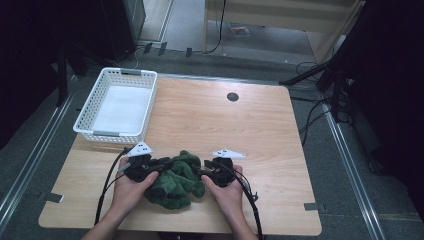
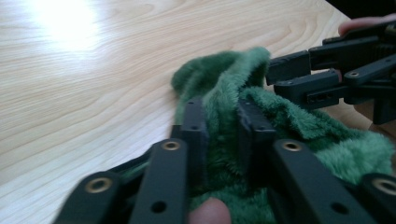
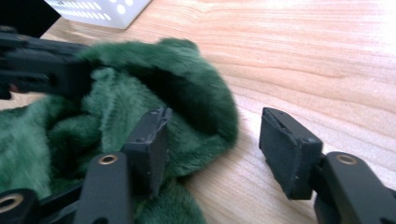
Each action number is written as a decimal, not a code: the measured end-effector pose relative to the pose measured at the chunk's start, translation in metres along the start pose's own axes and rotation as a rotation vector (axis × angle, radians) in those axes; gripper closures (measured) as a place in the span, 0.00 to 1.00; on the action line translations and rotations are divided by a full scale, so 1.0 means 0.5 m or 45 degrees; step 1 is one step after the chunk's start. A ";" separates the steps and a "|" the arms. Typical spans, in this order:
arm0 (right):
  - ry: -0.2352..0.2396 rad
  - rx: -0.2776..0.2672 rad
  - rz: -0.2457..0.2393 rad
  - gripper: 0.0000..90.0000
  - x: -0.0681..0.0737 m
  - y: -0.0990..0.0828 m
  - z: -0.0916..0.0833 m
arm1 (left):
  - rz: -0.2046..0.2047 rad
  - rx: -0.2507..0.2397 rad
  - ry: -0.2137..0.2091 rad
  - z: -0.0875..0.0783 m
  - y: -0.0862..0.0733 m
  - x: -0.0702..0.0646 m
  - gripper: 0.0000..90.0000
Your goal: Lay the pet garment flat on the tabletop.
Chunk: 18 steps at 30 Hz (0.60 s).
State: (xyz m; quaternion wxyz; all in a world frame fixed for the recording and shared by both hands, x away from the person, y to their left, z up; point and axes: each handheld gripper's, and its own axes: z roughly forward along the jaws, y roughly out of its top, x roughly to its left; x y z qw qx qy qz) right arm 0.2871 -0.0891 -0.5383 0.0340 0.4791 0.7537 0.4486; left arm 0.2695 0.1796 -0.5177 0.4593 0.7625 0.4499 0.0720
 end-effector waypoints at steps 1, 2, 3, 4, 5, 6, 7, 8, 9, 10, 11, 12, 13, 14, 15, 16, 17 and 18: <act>0.009 0.018 -0.010 0.45 0.001 -0.004 0.006 | -0.007 0.011 0.020 -0.006 -0.002 0.013 0.86; 0.012 0.020 -0.021 0.45 0.002 -0.005 0.008 | -0.019 0.016 0.034 -0.009 -0.005 0.020 0.87; 0.010 0.027 -0.026 0.44 0.004 -0.006 0.009 | -0.032 0.025 0.045 -0.012 -0.007 0.028 0.87; 0.013 0.026 -0.027 0.45 0.005 -0.006 0.010 | -0.048 0.028 0.055 -0.013 -0.010 0.034 0.88; 0.023 0.023 -0.026 0.44 0.005 -0.005 0.010 | -0.048 0.028 0.055 -0.013 -0.010 0.034 0.89; 0.023 0.023 -0.026 0.44 0.005 -0.005 0.010 | -0.057 0.030 0.043 -0.015 -0.012 0.039 0.89; 0.034 0.016 -0.025 0.45 0.006 -0.004 0.011 | -0.067 0.017 0.005 -0.015 -0.012 0.039 0.90; 0.054 0.012 -0.032 0.44 0.008 -0.003 0.015 | -0.071 0.005 -0.055 -0.014 -0.011 0.036 0.90; 0.058 0.010 -0.030 0.44 0.010 -0.002 0.018 | -0.073 0.003 -0.095 -0.011 -0.010 0.034 0.90; 0.052 0.010 -0.034 0.44 0.011 -0.001 0.021 | -0.067 0.000 -0.128 -0.008 -0.011 0.032 0.91; 0.052 0.010 -0.034 0.44 0.011 -0.001 0.021 | -0.067 0.000 -0.128 -0.008 -0.011 0.032 0.92; 0.038 0.013 -0.038 0.46 0.011 0.003 0.029 | -0.041 0.015 -0.120 -0.003 -0.013 0.027 0.93; 0.017 0.016 -0.041 0.47 0.010 0.003 0.033 | -0.041 0.015 -0.120 -0.003 -0.013 0.027 0.93; 0.017 0.016 -0.041 0.47 0.010 0.003 0.033 | -0.041 0.013 -0.136 -0.003 -0.013 0.028 0.93; -0.013 0.033 -0.007 0.51 0.004 0.004 0.039 | -0.038 -0.016 -0.169 -0.010 -0.011 0.030 0.95; -0.001 0.028 0.020 0.52 0.002 0.006 0.039 | -0.045 -0.046 -0.203 -0.016 -0.009 0.031 0.95; -0.011 0.028 0.029 0.54 0.001 0.008 0.041 | -0.045 -0.046 -0.203 -0.016 -0.009 0.031 0.96; -0.036 0.030 0.003 0.55 0.003 0.009 0.042 | -0.069 -0.122 -0.296 -0.029 -0.005 0.034 0.96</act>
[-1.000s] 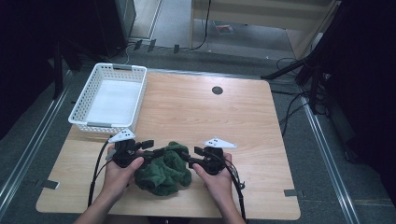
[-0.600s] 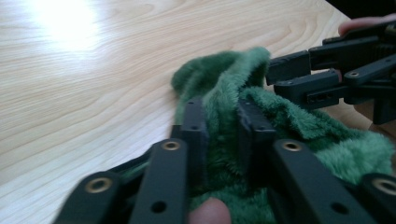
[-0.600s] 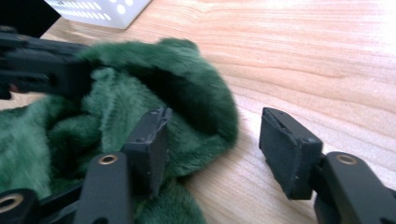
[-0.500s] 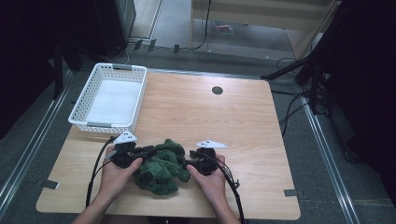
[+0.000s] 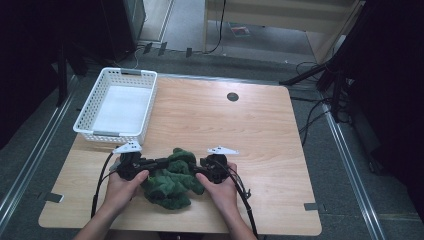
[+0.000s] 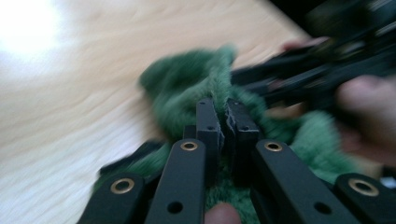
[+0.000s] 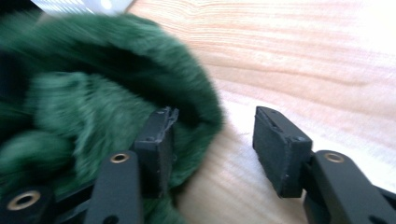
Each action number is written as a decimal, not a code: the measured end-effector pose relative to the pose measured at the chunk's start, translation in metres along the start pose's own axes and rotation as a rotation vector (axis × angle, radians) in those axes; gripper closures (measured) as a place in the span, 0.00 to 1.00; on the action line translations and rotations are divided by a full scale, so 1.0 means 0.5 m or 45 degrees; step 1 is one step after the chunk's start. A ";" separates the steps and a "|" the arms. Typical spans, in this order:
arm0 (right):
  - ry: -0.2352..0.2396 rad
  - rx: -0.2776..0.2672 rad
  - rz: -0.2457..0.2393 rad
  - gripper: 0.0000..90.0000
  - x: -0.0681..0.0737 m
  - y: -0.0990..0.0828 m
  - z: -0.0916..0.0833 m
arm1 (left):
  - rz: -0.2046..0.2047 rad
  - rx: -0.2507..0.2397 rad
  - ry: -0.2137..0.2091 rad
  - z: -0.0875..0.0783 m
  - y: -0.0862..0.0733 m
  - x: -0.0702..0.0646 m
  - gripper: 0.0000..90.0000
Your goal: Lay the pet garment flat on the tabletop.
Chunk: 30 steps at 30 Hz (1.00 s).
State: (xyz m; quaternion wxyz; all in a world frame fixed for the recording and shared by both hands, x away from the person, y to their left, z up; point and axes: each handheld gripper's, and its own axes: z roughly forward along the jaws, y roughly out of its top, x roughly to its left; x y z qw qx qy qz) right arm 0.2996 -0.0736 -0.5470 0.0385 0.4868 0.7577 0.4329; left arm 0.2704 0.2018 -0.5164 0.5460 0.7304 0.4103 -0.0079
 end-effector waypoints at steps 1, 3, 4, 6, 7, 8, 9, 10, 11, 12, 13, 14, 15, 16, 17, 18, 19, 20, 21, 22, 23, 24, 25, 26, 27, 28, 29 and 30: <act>-0.006 0.001 -0.020 0.55 0.002 0.001 0.002 | 0.000 0.000 0.000 0.000 0.000 0.000 0.97; 0.018 0.013 -0.037 0.57 0.005 0.002 0.006 | 0.008 -0.080 -0.093 -0.013 0.011 -0.012 0.97; 0.042 0.016 -0.041 0.58 0.007 0.002 0.008 | 0.029 -0.102 -0.129 -0.018 0.016 -0.019 0.97; 0.096 0.013 -0.044 0.62 0.013 0.002 0.012 | 0.055 -0.131 -0.183 -0.023 0.021 -0.029 0.98; 0.096 0.013 -0.044 0.62 0.013 0.002 0.012 | 0.055 -0.131 -0.183 -0.023 0.021 -0.029 0.98; 0.116 0.014 -0.058 0.65 0.017 0.001 0.013 | 0.078 -0.143 -0.207 -0.026 0.025 -0.036 0.98; 0.125 0.009 -0.088 0.73 0.021 0.001 0.012 | 0.098 -0.150 -0.211 -0.028 0.027 -0.041 0.98; 0.144 -0.025 -0.105 0.85 0.021 0.002 0.004 | 0.116 -0.159 -0.215 -0.032 0.029 -0.046 0.98; 0.159 -0.040 -0.100 0.91 0.018 0.003 0.000 | 0.116 -0.163 -0.224 -0.034 0.030 -0.046 0.98; 0.163 -0.073 -0.102 0.97 0.016 0.005 -0.008 | 0.116 -0.170 -0.221 -0.036 0.030 -0.045 0.98; 0.163 -0.073 -0.102 0.97 0.016 0.005 -0.008 | 0.116 -0.170 -0.221 -0.036 0.030 -0.045 0.98; 0.164 -0.119 -0.113 0.98 0.015 0.006 -0.018 | 0.116 -0.179 -0.213 -0.039 0.031 -0.044 0.98; 0.144 -0.223 -0.154 1.00 0.014 0.014 -0.045 | 0.108 -0.191 -0.204 -0.043 0.033 -0.042 0.98; 0.144 -0.223 -0.154 1.00 0.014 0.014 -0.045 | 0.108 -0.191 -0.204 -0.043 0.033 -0.042 0.98; 0.137 -0.261 -0.175 1.00 0.014 0.017 -0.054 | 0.099 -0.199 -0.189 -0.047 0.034 -0.040 0.98; 0.094 -0.369 -0.224 1.00 0.016 0.026 -0.085 | 0.092 -0.212 -0.151 -0.052 0.036 -0.037 0.98; 0.079 -0.392 -0.233 1.00 0.016 0.029 -0.095 | 0.077 -0.220 -0.126 -0.054 0.037 -0.036 0.97; 0.062 -0.427 -0.248 1.00 0.016 0.032 -0.107 | 0.067 -0.225 -0.100 -0.057 0.037 -0.035 0.97; 0.050 -0.461 -0.260 1.00 0.015 0.036 -0.118 | 0.062 -0.229 -0.079 -0.060 0.038 -0.033 0.97; 0.040 -0.492 -0.269 1.00 0.014 0.038 -0.129 | 0.055 -0.236 -0.068 -0.062 0.038 -0.032 0.97; 0.036 -0.515 -0.280 1.00 0.014 0.041 -0.139 | 0.052 -0.241 -0.055 -0.065 0.039 -0.031 0.97; 0.038 -0.531 -0.293 1.00 0.015 0.044 -0.148 | 0.048 -0.246 -0.052 -0.066 0.040 -0.032 0.97; 0.038 -0.531 -0.293 1.00 0.015 0.044 -0.148 | 0.048 -0.246 -0.052 -0.066 0.040 -0.032 0.97; 0.033 -0.559 -0.327 1.00 0.020 0.047 -0.161 | 0.053 -0.258 -0.049 -0.069 0.042 -0.037 0.97; 0.033 -0.559 -0.327 1.00 0.020 0.047 -0.161 | 0.053 -0.258 -0.049 -0.069 0.042 -0.037 0.97; 0.026 -0.584 -0.369 1.00 0.029 0.050 -0.174 | 0.060 -0.275 -0.048 -0.073 0.047 -0.046 0.97; 0.026 -0.584 -0.369 1.00 0.029 0.050 -0.174 | 0.060 -0.275 -0.048 -0.073 0.047 -0.046 0.97; 0.027 -0.603 -0.400 1.00 0.038 0.055 -0.191 | 0.055 -0.303 -0.064 -0.081 0.055 -0.057 0.97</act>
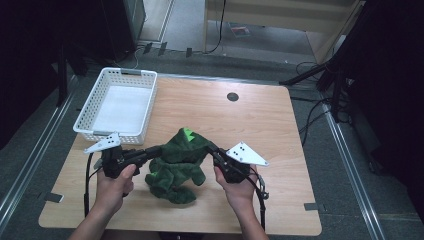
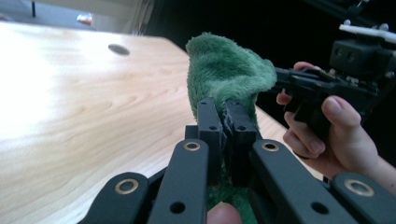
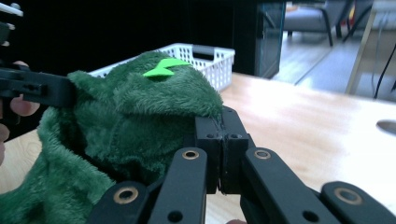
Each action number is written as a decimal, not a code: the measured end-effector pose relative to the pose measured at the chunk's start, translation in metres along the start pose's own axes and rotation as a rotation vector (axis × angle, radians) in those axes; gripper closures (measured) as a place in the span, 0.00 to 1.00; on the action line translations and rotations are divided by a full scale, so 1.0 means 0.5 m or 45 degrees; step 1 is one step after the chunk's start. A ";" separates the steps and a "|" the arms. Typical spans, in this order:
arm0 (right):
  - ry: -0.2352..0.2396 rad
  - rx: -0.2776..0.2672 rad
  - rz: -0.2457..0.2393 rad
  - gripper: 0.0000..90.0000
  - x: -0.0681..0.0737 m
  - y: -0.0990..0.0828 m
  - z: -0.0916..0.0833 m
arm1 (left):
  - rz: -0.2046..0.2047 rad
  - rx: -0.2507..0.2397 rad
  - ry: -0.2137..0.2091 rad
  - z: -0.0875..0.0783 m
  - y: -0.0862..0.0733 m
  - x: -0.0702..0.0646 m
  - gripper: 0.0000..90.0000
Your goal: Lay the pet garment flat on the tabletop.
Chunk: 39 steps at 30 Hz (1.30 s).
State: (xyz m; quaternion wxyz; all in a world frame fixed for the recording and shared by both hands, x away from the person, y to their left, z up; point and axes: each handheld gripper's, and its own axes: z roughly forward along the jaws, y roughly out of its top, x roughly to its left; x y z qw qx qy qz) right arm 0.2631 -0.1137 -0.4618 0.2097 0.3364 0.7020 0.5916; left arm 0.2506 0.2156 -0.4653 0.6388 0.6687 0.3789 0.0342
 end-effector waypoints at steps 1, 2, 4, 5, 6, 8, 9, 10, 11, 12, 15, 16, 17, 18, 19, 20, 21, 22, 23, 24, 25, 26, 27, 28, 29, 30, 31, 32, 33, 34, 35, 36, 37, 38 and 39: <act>-0.001 -0.009 -0.012 1.00 0.002 0.006 -0.006 | 0.000 0.000 0.000 0.000 0.000 0.000 0.97; -0.001 -0.030 -0.030 1.00 0.006 0.018 -0.016 | -0.003 -0.017 -0.009 -0.003 0.007 -0.008 0.97; 0.008 -0.054 -0.054 1.00 0.012 0.039 -0.033 | 0.005 -0.040 -0.042 -0.007 0.027 -0.032 0.97; 0.008 -0.054 -0.054 1.00 0.012 0.039 -0.033 | 0.005 -0.040 -0.042 -0.007 0.027 -0.032 0.97; 0.014 -0.088 -0.097 0.99 0.023 0.072 -0.061 | 0.015 -0.054 -0.055 -0.010 0.037 -0.046 0.97; 0.013 -0.114 -0.138 0.99 0.033 0.103 -0.089 | 0.062 -0.075 -0.088 -0.015 0.059 -0.079 0.97; 0.016 -0.124 -0.151 0.99 0.036 0.114 -0.100 | 0.081 -0.078 -0.102 -0.016 0.067 -0.091 0.97; 0.016 -0.124 -0.151 0.99 0.036 0.114 -0.100 | 0.081 -0.078 -0.102 -0.016 0.067 -0.091 0.97; 0.014 -0.159 -0.189 0.99 0.047 0.143 -0.134 | 0.097 -0.086 -0.120 -0.017 0.077 -0.107 0.97; 0.014 -0.159 -0.189 0.99 0.047 0.143 -0.134 | 0.111 -0.095 -0.136 -0.018 0.084 -0.120 0.97; 0.021 -0.206 -0.215 0.99 0.064 0.182 -0.189 | 0.156 -0.120 -0.227 -0.026 0.107 -0.162 0.97; 0.021 -0.214 -0.219 0.99 0.067 0.187 -0.197 | 0.156 -0.120 -0.227 -0.026 0.107 -0.162 0.96; 0.025 -0.218 -0.225 0.99 0.068 0.194 -0.205 | 0.152 -0.119 -0.256 -0.027 0.112 -0.168 0.96; 0.025 -0.218 -0.225 0.99 0.068 0.194 -0.205 | 0.148 -0.111 -0.265 -0.025 0.114 -0.167 0.96; 0.021 -0.173 -0.205 0.98 0.058 0.196 -0.200 | 0.135 -0.098 -0.250 -0.017 0.114 -0.160 0.96; 0.012 -0.123 -0.178 0.98 0.045 0.191 -0.186 | 0.105 -0.046 -0.186 0.005 0.106 -0.134 0.96; 0.009 -0.074 -0.144 0.98 0.032 0.184 -0.172 | 0.061 -0.013 -0.148 0.024 0.098 -0.111 0.96; 0.009 -0.074 -0.144 0.98 0.032 0.184 -0.172 | 0.061 -0.013 -0.148 0.024 0.098 -0.111 0.96; -0.031 0.051 -0.082 0.98 -0.012 0.148 -0.109 | 0.056 0.058 0.012 0.070 0.075 -0.060 0.95; -0.061 0.092 -0.086 0.98 -0.026 0.131 -0.084 | 0.061 0.086 0.091 0.096 0.062 -0.033 0.95; -0.102 0.144 -0.104 0.98 -0.044 0.106 -0.049 | 0.061 0.086 0.091 0.096 0.062 -0.033 0.95; -0.138 0.189 -0.141 0.98 -0.065 0.073 -0.007 | 0.046 0.116 0.184 0.127 0.044 0.003 0.95; -0.169 0.230 -0.172 0.98 -0.082 0.047 0.024 | -0.057 0.178 0.241 0.165 0.019 0.055 0.95; -0.190 0.267 -0.195 0.98 -0.093 0.026 0.044 | -0.057 0.178 0.241 0.165 0.019 0.055 0.95; -0.206 0.322 -0.195 0.97 -0.112 -0.007 0.073 | -0.055 0.254 0.362 0.198 -0.008 0.091 0.95; -0.206 0.322 -0.195 0.97 -0.112 -0.007 0.073 | -0.055 0.254 0.362 0.198 -0.008 0.091 0.94; -0.209 0.437 -0.127 0.96 -0.139 -0.059 0.107 | -0.056 0.317 0.413 0.215 -0.025 0.111 0.93; -0.209 0.437 -0.127 0.96 -0.139 -0.059 0.107 | -0.056 0.347 0.443 0.220 -0.032 0.119 0.93; -0.222 0.515 -0.096 0.93 -0.152 -0.089 0.119 | -0.065 0.380 0.493 0.225 -0.045 0.134 0.92; -0.222 0.515 -0.096 0.93 -0.152 -0.089 0.119 | -0.065 0.380 0.493 0.225 -0.045 0.134 0.91; -0.238 0.564 -0.088 0.84 -0.160 -0.110 0.119 | -0.075 0.385 0.523 0.221 -0.049 0.141 0.85; -0.238 0.564 -0.088 0.84 -0.160 -0.110 0.119 | -0.075 0.385 0.523 0.221 -0.049 0.141 0.83; -0.218 0.572 -0.067 0.75 -0.167 -0.114 0.103 | -0.059 0.379 0.515 0.208 -0.049 0.144 0.80; -0.202 0.571 -0.051 0.72 -0.171 -0.112 0.095 | -0.059 0.379 0.515 0.208 -0.049 0.144 0.78; -0.202 0.571 -0.051 0.72 -0.171 -0.112 0.095 | -0.052 0.367 0.512 0.200 -0.046 0.143 0.78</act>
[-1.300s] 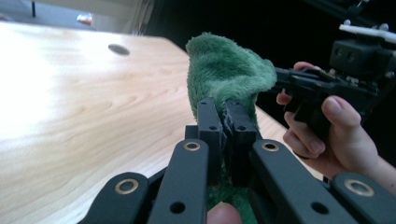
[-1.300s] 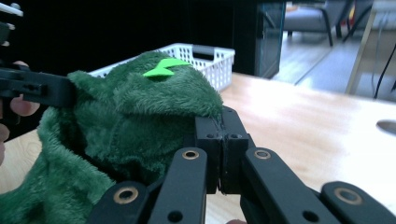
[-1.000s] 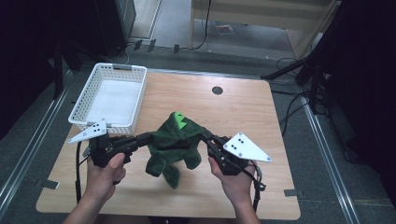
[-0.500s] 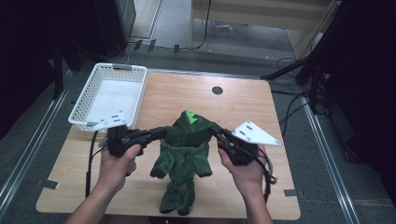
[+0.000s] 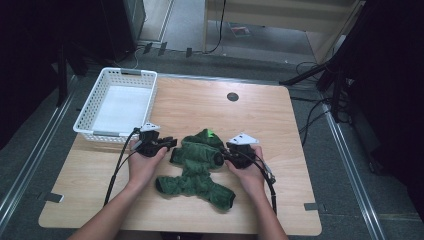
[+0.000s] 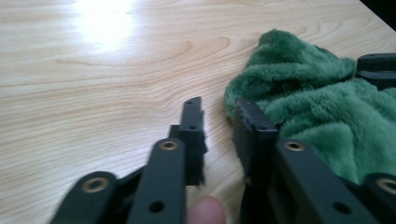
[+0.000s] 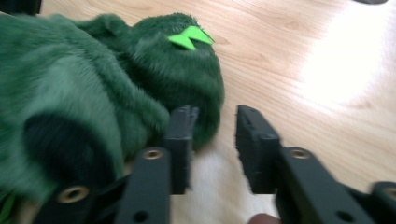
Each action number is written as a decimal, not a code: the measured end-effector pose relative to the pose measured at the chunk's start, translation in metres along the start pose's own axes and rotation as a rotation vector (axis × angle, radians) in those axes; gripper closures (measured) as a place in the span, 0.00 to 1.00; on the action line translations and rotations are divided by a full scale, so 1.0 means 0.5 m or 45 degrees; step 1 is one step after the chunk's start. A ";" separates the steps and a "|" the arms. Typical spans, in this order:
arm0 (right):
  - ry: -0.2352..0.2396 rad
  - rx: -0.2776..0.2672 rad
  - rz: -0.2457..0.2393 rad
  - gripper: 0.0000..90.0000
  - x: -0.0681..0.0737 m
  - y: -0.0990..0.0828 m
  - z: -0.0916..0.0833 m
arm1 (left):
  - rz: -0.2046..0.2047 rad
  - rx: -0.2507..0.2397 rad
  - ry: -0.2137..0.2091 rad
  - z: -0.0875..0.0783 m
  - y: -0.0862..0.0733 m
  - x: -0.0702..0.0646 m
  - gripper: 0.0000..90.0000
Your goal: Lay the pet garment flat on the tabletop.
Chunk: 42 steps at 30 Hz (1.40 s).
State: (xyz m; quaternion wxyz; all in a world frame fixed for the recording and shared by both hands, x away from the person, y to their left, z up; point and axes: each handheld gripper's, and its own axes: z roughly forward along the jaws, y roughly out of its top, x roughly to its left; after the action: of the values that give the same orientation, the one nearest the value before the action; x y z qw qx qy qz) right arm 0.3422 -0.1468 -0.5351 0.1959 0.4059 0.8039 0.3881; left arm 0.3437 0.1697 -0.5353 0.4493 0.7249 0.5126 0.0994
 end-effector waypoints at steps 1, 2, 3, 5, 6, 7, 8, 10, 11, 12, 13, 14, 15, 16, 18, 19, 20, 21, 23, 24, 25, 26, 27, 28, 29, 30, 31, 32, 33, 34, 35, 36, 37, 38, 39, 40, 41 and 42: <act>0.026 -0.009 0.028 0.67 -0.007 -0.002 -0.012 | 0.014 -0.020 0.009 -0.012 0.001 0.002 0.75; 0.047 -0.015 0.052 0.64 -0.016 -0.003 -0.028 | 0.025 -0.038 0.017 -0.022 0.002 0.004 0.73; 0.061 -0.018 0.057 0.63 -0.023 -0.001 -0.042 | 0.023 -0.055 0.017 -0.032 0.004 0.006 0.72; 0.099 -0.049 0.055 0.61 -0.038 0.008 -0.080 | 0.011 -0.104 0.028 -0.049 0.013 0.011 0.71; 0.099 -0.049 0.055 0.61 -0.038 0.008 -0.080 | 0.011 -0.104 0.028 -0.049 0.013 0.011 0.71; 0.122 -0.078 0.078 0.62 -0.044 0.015 -0.090 | -0.001 -0.117 0.033 -0.048 0.020 0.009 0.71; 0.139 -0.122 0.120 0.65 -0.051 0.028 -0.097 | -0.012 -0.122 0.030 -0.042 0.027 0.004 0.71; 0.132 -0.168 0.206 0.76 -0.053 0.056 -0.091 | -0.004 -0.115 0.015 -0.021 0.040 -0.015 0.71; 0.126 -0.175 0.238 0.81 -0.048 0.071 -0.081 | 0.005 -0.108 0.002 -0.005 0.048 -0.028 0.71; 0.140 -0.180 0.278 0.88 -0.031 0.096 -0.046 | 0.013 -0.093 -0.015 0.012 0.055 -0.041 0.70; 0.138 -0.158 0.277 0.89 -0.019 0.105 -0.023 | 0.025 -0.042 -0.038 0.044 0.066 -0.062 0.70; 0.138 -0.158 0.277 0.89 -0.019 0.105 -0.023 | 0.025 -0.042 -0.038 0.044 0.066 -0.062 0.69; 0.138 -0.056 0.247 0.90 0.006 0.114 0.035 | 0.047 0.015 -0.041 0.072 0.070 -0.074 0.69; 0.129 -0.007 0.237 0.90 0.014 0.112 0.052 | 0.058 0.077 -0.026 0.096 0.067 -0.077 0.70; 0.083 0.082 0.216 0.90 0.027 0.102 0.084 | 0.039 0.136 -0.012 0.115 0.057 -0.070 0.71; 0.078 0.114 0.217 0.90 0.030 0.093 0.097 | 0.036 0.153 0.004 0.119 0.051 -0.066 0.72; 0.078 0.114 0.217 0.90 0.030 0.093 0.097 | 0.036 0.153 0.004 0.119 0.051 -0.066 0.74; 0.072 0.122 0.227 0.91 0.033 0.073 0.109 | 0.035 0.141 0.017 0.116 0.042 -0.059 0.75; 0.078 0.109 0.227 0.92 0.031 0.069 0.108 | 0.044 0.135 0.050 0.113 0.039 -0.058 0.80; 0.074 0.114 0.220 0.92 0.031 0.071 0.109 | 0.041 0.132 0.058 0.114 0.039 -0.058 0.81; 0.074 0.114 0.220 0.92 0.031 0.071 0.109 | 0.041 0.132 0.058 0.114 0.039 -0.058 0.84; 0.062 0.110 0.208 0.91 0.031 0.073 0.112 | 0.035 0.128 0.094 0.115 0.041 -0.058 0.84; 0.029 0.104 0.163 0.90 0.035 0.079 0.121 | 0.008 0.115 0.127 0.117 0.043 -0.055 0.87; 0.029 0.104 0.163 0.90 0.035 0.079 0.121 | 0.008 0.115 0.127 0.117 0.043 -0.055 0.87; 0.028 0.089 0.170 0.81 0.030 0.085 0.128 | -0.017 0.106 0.139 0.118 0.044 -0.052 0.87; 0.028 0.089 0.170 0.81 0.030 0.085 0.128 | -0.040 0.104 0.147 0.117 0.046 -0.050 0.87; 0.013 0.061 0.196 0.77 0.027 0.087 0.122 | -0.056 0.094 0.147 0.114 0.048 -0.047 0.85; 0.014 -0.001 0.244 0.75 0.022 0.088 0.109 | -0.060 0.075 0.133 0.107 0.050 -0.044 0.81; 0.066 -0.123 0.317 0.75 0.011 0.083 0.071 | -0.062 0.028 0.102 0.093 0.055 -0.039 0.73; 0.066 -0.123 0.317 0.75 0.011 0.083 0.071 | -0.062 0.028 0.102 0.093 0.055 -0.039 0.70; 0.023 -0.127 0.306 0.75 0.008 0.079 0.041 | -0.055 -0.039 0.099 0.081 0.068 -0.035 0.68; 0.036 -0.125 0.324 0.74 0.006 0.077 0.030 | -0.066 -0.048 0.100 0.081 0.078 -0.035 0.66; 0.036 -0.125 0.324 0.74 0.006 0.077 0.030 | -0.066 -0.048 0.100 0.081 0.078 -0.035 0.63; 0.077 -0.118 0.349 0.74 0.007 0.078 0.022 | -0.077 -0.052 0.095 0.086 0.089 -0.037 0.63; 0.135 -0.089 0.335 0.74 0.023 0.083 0.009 | -0.073 -0.042 0.080 0.092 0.101 -0.040 0.59; 0.155 -0.083 0.324 0.73 0.032 0.085 0.004 | -0.067 -0.028 0.072 0.098 0.111 -0.046 0.58; 0.155 -0.083 0.324 0.73 0.032 0.085 0.004 | -0.035 -0.006 0.070 0.111 0.124 -0.057 0.58; 0.230 -0.061 0.291 0.72 0.061 0.083 -0.006 | -0.007 0.026 0.057 0.124 0.132 -0.067 0.56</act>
State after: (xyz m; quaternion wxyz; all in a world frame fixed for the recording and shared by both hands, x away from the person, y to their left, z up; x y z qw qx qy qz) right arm 0.3428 -0.1083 -0.5006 0.0870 0.4535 0.7571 0.4621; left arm 0.4091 0.1031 -0.5106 0.4306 0.7257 0.5253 0.1091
